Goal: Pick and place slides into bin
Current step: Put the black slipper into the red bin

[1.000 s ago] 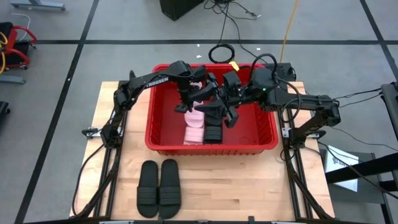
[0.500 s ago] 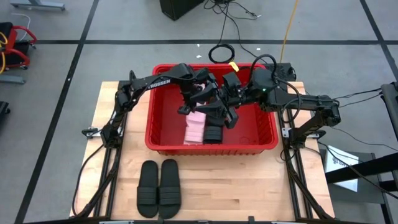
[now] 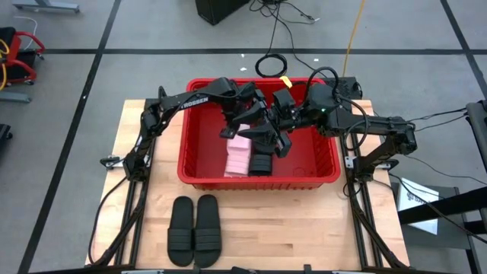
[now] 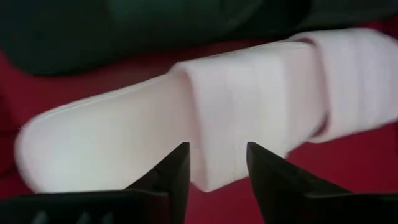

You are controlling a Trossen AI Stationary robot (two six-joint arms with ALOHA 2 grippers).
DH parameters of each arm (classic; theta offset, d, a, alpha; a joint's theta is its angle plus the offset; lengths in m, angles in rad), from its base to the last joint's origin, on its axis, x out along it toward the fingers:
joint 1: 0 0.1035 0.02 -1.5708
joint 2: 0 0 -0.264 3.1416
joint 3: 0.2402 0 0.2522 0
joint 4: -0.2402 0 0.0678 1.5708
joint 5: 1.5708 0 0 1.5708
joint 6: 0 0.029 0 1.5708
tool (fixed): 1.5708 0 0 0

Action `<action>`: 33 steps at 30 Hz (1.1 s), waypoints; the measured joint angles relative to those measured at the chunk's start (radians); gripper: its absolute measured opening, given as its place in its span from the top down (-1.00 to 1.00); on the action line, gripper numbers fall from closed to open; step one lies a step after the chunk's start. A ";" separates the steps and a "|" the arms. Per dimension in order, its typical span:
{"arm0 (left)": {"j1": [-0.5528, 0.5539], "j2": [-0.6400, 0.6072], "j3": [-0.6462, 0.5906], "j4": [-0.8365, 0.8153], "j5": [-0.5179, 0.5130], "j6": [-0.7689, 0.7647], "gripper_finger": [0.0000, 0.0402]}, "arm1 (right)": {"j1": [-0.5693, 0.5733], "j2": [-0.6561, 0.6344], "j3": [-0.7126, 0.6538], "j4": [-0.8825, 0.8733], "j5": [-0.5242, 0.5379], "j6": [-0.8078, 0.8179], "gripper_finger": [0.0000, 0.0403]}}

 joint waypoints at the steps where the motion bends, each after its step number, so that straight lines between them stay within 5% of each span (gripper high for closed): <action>1: 0.000 0.000 0.000 0.009 -0.021 -0.007 0.21 | 0.000 0.000 0.000 0.000 0.000 0.000 0.17; 7: 0.000 0.000 0.007 0.035 -0.187 -0.100 0.04 | 0.000 0.000 0.000 0.000 0.000 0.000 0.17; 15: 0.004 0.000 0.099 0.022 -0.275 -0.172 0.00 | 0.000 0.000 0.000 0.012 0.006 0.000 0.17; 24: 0.052 -0.002 0.329 -0.022 -0.296 -0.211 0.07 | 0.000 0.000 0.000 0.220 0.002 0.007 0.17; 33: 0.100 -0.185 0.303 0.081 -0.370 -0.211 0.07 | 0.007 -0.001 0.000 0.262 0.001 0.005 0.17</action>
